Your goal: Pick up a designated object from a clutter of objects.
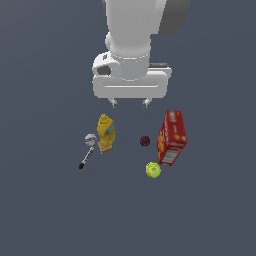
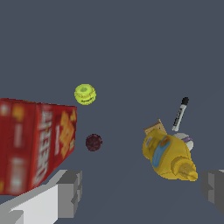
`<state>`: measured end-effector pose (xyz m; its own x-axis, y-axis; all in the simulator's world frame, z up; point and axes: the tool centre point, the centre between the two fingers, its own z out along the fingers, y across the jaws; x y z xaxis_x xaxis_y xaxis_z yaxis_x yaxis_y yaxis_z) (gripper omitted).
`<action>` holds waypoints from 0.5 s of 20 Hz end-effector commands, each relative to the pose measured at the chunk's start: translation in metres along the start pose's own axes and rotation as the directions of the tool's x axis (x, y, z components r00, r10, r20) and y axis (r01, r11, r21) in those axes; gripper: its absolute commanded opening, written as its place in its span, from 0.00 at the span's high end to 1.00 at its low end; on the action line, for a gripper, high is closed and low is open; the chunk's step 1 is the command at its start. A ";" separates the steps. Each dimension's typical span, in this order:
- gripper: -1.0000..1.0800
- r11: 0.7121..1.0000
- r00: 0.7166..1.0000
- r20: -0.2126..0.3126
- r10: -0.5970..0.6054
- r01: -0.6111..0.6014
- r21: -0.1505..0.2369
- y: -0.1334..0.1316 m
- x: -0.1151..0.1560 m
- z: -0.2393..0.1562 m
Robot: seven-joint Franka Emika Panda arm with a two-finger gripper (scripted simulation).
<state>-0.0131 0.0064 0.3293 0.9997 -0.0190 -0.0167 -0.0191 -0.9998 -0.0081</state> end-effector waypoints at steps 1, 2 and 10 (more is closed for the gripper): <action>0.04 1.000 1.000 0.000 0.000 0.000 0.000 0.000 0.000 0.000; 0.04 1.000 1.000 -0.001 -0.001 0.001 0.000 0.000 0.000 0.000; 0.04 0.999 0.998 -0.037 -0.047 0.047 -0.007 -0.006 0.006 -0.018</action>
<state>-0.0076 0.0111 0.3453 0.9997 0.0204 0.0159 0.0204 -0.9998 -0.0032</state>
